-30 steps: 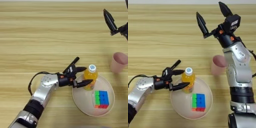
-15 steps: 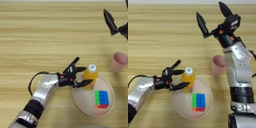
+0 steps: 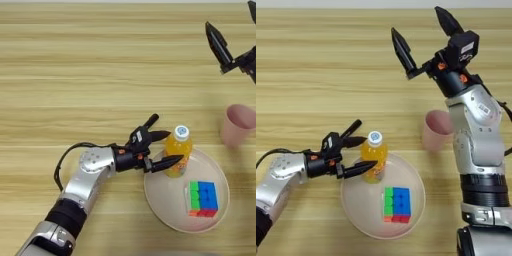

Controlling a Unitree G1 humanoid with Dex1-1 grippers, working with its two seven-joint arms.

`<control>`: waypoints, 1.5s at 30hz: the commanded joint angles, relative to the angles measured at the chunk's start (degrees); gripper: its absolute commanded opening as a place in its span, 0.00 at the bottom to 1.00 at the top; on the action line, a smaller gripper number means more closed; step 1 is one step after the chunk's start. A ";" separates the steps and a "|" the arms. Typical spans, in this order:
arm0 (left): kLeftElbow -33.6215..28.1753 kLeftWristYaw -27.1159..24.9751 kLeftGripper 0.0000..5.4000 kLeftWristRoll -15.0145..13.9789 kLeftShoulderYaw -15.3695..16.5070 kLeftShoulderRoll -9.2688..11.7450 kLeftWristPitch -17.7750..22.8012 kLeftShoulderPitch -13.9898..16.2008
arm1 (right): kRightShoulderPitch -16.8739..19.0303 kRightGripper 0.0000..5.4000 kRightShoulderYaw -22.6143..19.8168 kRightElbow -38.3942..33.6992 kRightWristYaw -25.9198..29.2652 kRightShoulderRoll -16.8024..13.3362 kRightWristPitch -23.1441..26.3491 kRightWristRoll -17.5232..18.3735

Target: Move the objects on the table

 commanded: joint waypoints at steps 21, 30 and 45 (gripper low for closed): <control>-5.01 -0.68 0.61 -0.84 1.63 0.00 -0.10 -1.98 | 10.90 1.00 7.55 14.47 41.93 -12.80 5.42 4.85; -10.21 -1.00 0.61 -1.76 1.82 1.10 1.49 -1.19 | 11.02 1.00 12.06 22.42 43.23 -12.11 0.06 -3.31; -13.64 -1.18 0.61 -2.09 2.20 2.27 3.14 -1.77 | 11.14 1.00 14.32 22.92 41.98 -10.24 -3.80 -6.48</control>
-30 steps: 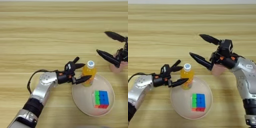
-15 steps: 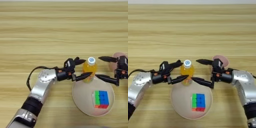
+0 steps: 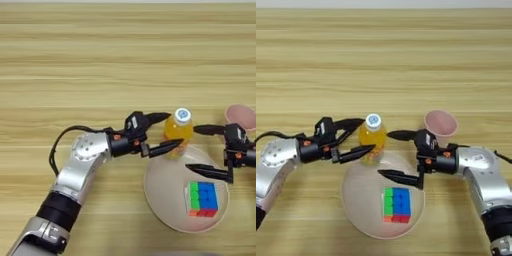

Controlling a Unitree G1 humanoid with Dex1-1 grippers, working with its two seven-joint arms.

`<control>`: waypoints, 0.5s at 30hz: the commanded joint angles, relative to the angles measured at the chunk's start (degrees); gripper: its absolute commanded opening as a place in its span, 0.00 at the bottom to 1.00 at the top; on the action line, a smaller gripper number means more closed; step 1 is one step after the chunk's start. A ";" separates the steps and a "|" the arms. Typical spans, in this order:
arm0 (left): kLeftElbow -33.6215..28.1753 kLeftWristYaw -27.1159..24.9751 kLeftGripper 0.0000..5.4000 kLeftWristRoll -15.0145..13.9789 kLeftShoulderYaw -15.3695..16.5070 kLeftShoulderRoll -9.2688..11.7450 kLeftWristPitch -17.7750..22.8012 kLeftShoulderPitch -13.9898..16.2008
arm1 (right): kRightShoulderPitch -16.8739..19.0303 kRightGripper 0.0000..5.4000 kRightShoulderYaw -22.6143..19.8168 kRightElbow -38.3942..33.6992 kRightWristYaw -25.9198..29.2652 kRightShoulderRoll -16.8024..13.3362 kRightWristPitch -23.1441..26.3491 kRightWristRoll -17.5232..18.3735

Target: Move the objects on the table

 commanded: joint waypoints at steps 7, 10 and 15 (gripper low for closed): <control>-1.68 -0.60 0.61 -1.16 -0.16 -0.32 0.39 -0.71 | -2.22 1.00 1.11 0.15 -5.32 3.58 -2.98 -3.17; -1.69 -0.61 0.61 -1.13 -0.23 -0.38 0.37 -0.60 | -3.14 1.00 1.85 0.83 -7.04 4.66 -3.67 -4.65; -1.64 -0.49 0.61 -1.02 -0.24 -0.58 0.24 -0.49 | -4.90 1.00 3.12 2.08 -9.56 7.23 -4.49 -6.20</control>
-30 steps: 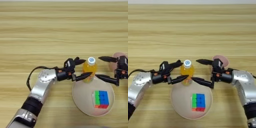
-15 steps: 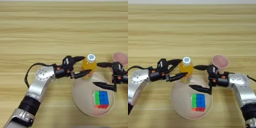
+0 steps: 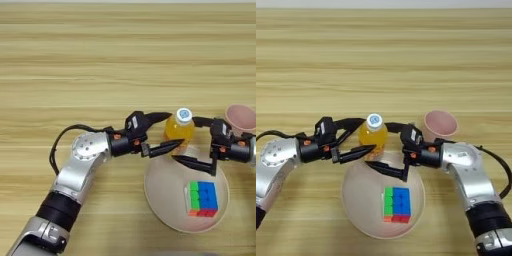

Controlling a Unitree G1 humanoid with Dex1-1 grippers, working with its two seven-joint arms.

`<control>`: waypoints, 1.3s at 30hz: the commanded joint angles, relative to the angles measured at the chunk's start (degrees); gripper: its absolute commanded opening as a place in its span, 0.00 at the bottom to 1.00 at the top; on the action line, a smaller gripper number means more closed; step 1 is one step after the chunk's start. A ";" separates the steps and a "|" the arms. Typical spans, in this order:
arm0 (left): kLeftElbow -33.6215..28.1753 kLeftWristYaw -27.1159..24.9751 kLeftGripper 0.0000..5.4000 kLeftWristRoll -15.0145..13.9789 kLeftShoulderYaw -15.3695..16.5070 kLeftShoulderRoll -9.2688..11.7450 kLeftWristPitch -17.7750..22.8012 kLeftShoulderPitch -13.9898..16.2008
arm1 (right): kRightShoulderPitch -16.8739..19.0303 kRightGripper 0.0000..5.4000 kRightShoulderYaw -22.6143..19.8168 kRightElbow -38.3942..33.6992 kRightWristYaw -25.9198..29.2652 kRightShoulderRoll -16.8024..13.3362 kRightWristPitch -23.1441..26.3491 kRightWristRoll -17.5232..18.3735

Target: Move the objects on the table

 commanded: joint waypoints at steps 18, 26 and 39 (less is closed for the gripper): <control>-1.48 0.27 0.61 -0.78 -0.23 -0.81 -0.19 -0.38 | -2.96 0.66 1.63 1.51 -2.51 4.04 -1.82 -1.33; -1.24 0.49 0.61 -0.49 -0.16 -0.76 -0.51 -0.39 | -3.02 0.63 1.62 1.55 -2.60 4.09 -1.97 -1.34; -0.66 1.14 0.61 -0.08 -0.20 -1.12 -0.86 -0.68 | -3.95 0.63 0.96 1.84 -2.68 3.85 -1.98 -0.99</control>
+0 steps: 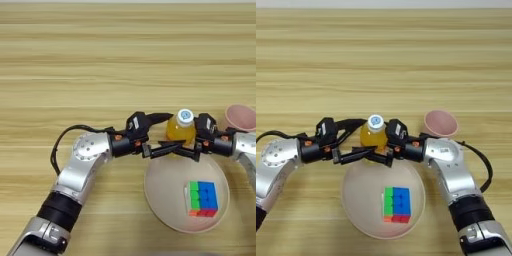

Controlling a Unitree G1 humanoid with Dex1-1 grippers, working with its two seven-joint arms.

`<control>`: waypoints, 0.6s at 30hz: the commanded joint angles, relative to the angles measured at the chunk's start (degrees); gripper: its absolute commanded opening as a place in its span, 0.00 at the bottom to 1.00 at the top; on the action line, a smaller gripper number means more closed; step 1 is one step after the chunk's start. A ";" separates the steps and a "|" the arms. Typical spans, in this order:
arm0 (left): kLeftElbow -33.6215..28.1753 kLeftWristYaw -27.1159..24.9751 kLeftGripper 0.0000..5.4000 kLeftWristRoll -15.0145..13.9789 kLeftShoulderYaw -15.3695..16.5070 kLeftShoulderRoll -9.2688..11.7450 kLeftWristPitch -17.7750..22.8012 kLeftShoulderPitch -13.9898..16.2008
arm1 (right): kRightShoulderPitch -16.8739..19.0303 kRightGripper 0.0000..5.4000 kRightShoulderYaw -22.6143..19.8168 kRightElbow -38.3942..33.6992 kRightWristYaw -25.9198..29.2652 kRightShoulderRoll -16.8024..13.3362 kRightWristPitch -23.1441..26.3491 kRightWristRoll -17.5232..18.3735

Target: Move the objects on the table

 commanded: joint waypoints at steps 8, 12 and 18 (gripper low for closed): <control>-0.25 1.73 0.67 0.07 0.37 -0.86 -0.74 -1.08 | -2.14 0.63 -0.70 0.48 -0.26 0.06 -0.55 0.41; 0.38 2.37 0.73 0.27 0.65 -1.11 -0.81 -1.52 | -2.30 0.63 -0.83 0.48 -0.35 0.07 -0.46 0.42; 0.81 3.08 0.82 0.36 0.98 -1.39 -1.11 -1.80 | -2.94 0.63 -0.94 0.77 -1.10 0.37 -0.24 0.33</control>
